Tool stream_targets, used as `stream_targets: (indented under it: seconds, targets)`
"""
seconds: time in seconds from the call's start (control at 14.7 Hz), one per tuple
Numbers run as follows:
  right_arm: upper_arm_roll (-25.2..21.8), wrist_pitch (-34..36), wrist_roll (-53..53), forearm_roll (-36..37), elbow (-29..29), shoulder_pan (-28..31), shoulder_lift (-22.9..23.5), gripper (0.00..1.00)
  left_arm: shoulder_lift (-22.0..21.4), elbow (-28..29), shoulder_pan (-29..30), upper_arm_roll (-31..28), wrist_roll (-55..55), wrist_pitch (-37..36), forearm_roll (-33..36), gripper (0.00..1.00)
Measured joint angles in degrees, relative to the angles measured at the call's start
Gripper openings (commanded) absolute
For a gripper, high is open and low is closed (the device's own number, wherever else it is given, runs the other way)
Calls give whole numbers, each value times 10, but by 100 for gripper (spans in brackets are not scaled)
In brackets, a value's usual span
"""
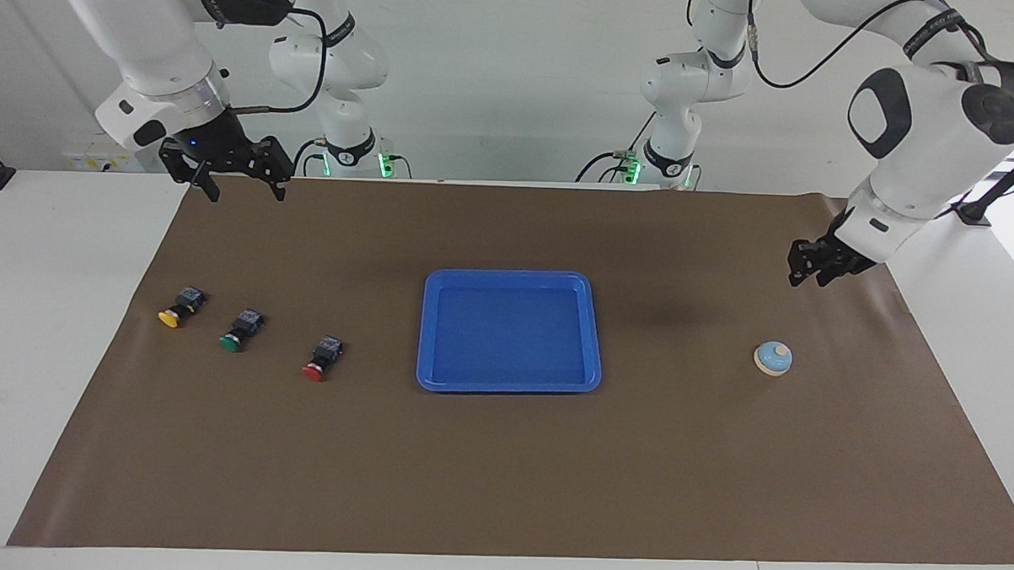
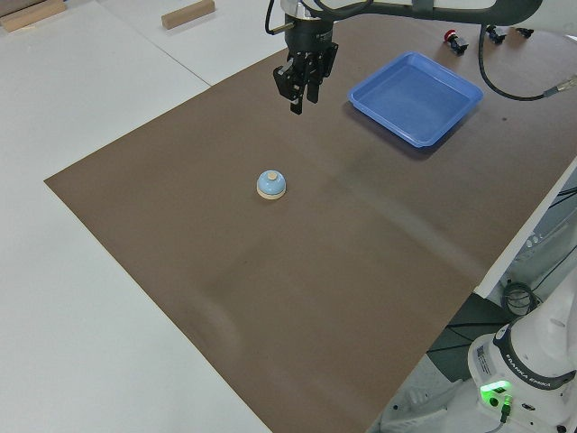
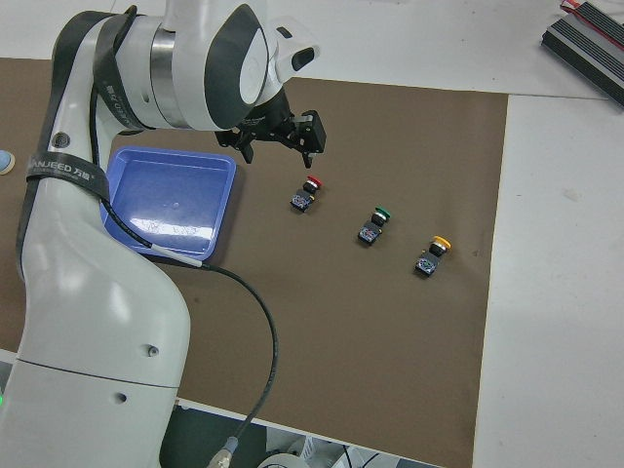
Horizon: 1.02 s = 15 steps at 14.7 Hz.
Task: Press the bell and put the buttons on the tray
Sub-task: 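Grasp the red-capped button with the right gripper, then carry the red-capped button into the blue tray and release it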
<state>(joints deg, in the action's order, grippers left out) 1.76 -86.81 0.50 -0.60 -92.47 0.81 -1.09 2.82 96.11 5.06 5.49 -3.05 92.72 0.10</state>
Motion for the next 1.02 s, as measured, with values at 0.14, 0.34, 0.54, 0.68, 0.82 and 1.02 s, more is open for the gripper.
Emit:
stream_targets:
  seconds: [0.14,0.34,0.54,0.68,0.82,1.02]
  targets:
    - [1,-46,-23,0,-36,-10,-7,100,-30,1,-7,0,4,-39,0,100]
    - [2,-128,-89,0,-114,-32,-12,100,-39,4,-11,0,8,-47,0,100]
    - [3,-239,-154,1,-170,-36,35,100,-35,6,-16,-1,8,-47,0,100]
    - [3,-318,-177,7,-202,-36,70,100,-35,6,-27,-4,10,-47,0,100]
    - [3,-383,-204,23,-231,-40,100,100,-35,6,-34,-9,10,-50,0,100]
    - [3,-445,-249,49,-244,-51,146,100,-34,6,-48,-19,11,-53,0,100]
